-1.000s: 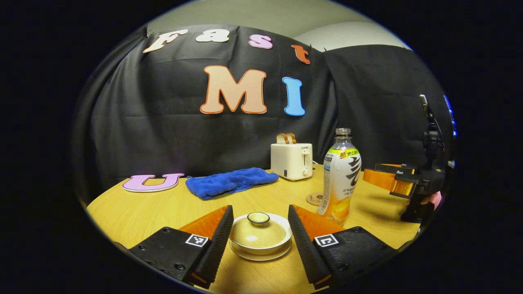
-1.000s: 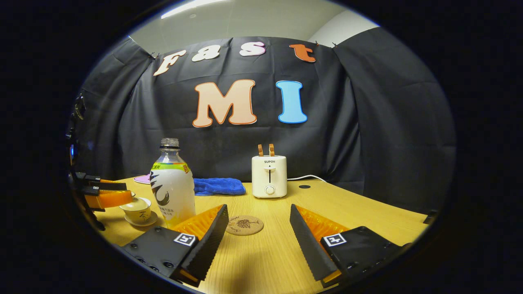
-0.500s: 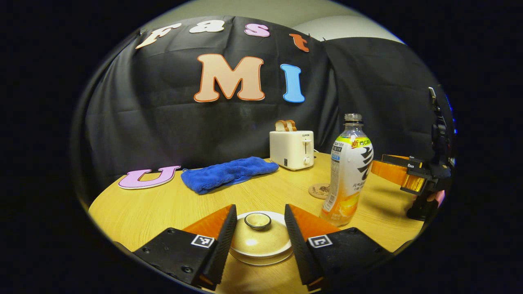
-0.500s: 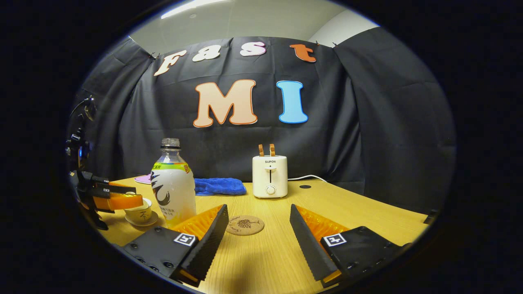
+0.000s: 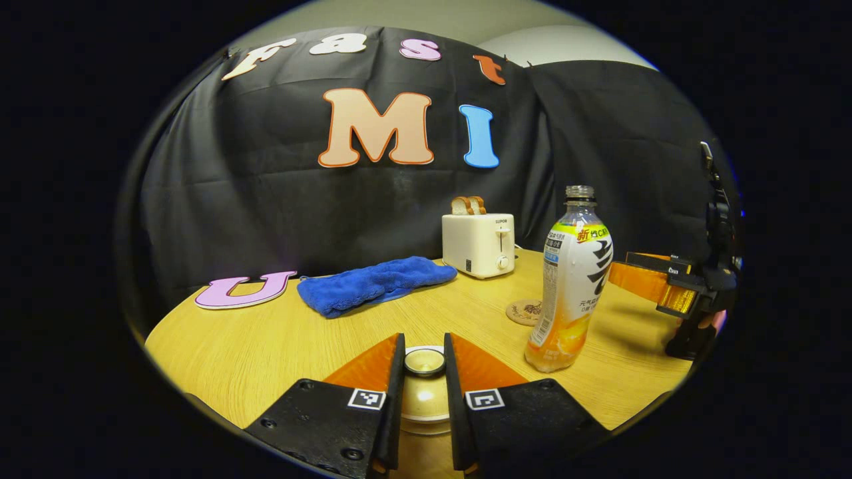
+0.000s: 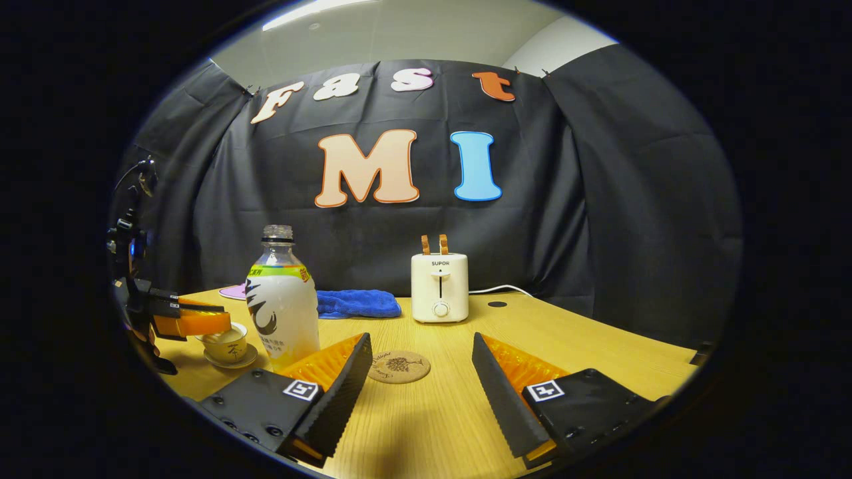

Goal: Open the teacup lid with one hand, grasp the water bottle and pour water into the teacup with the other hand; after pouring, place the water bottle on the coaster and then close the teacup lid.

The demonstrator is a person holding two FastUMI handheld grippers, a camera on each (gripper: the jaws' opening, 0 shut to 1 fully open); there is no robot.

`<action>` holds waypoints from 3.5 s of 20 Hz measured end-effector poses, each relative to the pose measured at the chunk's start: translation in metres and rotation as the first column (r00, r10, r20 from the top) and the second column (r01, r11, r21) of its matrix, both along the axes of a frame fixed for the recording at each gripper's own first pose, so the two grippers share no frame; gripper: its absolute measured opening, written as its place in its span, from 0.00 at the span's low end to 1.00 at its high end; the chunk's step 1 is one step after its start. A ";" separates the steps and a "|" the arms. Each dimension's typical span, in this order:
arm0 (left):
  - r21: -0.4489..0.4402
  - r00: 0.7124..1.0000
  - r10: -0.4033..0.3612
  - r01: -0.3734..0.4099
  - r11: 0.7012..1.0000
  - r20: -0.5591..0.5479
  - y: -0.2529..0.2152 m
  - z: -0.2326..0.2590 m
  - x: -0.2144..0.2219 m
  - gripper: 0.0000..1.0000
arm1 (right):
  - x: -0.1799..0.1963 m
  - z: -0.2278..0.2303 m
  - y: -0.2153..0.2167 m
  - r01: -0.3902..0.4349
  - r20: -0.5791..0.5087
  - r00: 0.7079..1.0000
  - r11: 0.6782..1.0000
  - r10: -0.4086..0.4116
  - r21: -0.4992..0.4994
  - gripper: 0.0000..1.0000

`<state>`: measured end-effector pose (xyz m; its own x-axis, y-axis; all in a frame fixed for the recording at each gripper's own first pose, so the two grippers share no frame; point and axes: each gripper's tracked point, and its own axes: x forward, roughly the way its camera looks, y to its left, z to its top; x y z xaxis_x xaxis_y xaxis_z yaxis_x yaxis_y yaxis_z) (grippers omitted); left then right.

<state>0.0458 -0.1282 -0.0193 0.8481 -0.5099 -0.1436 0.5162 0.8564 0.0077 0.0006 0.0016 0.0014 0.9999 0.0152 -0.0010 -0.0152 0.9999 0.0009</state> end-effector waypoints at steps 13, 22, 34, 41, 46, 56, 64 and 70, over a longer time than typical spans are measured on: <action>-0.087 0.985 0.126 -0.117 0.989 0.114 0.031 0.021 -0.005 0.28 | -0.005 0.000 0.025 -0.126 -0.005 0.992 0.992 0.126 0.006 0.96; -0.084 0.942 0.314 -0.306 0.948 0.118 0.098 0.021 -0.018 0.27 | -0.023 -0.004 0.081 -0.382 -0.023 0.924 0.924 0.383 0.021 0.96; -0.082 0.919 0.377 -0.370 0.926 0.117 0.130 0.021 -0.028 0.27 | -0.003 -0.017 0.124 -0.386 -0.111 0.916 0.922 0.386 0.021 0.96; -0.081 0.913 0.390 -0.383 0.920 0.116 0.132 0.020 -0.028 0.28 | 0.017 -0.033 0.135 -0.350 -0.207 0.916 0.937 0.343 0.001 0.96; -0.081 0.914 0.390 -0.383 0.920 0.115 0.132 0.020 -0.028 0.28 | 0.023 -0.039 0.132 -0.310 -0.235 0.925 0.951 0.300 -0.006 0.70; -0.081 0.914 0.389 -0.382 0.921 0.115 0.132 0.021 -0.029 0.27 | 0.023 -0.035 0.114 -0.218 -0.219 0.957 0.970 0.191 -0.106 0.66; -0.081 0.914 0.389 -0.382 0.921 0.114 0.132 0.020 -0.030 0.27 | 0.023 -0.013 0.098 -0.156 -0.172 0.981 0.888 0.088 -0.433 0.67; -0.081 0.914 0.389 -0.382 0.921 0.115 0.132 0.021 -0.029 0.28 | 0.028 0.005 0.107 -0.139 -0.119 0.990 0.757 0.081 -0.638 0.64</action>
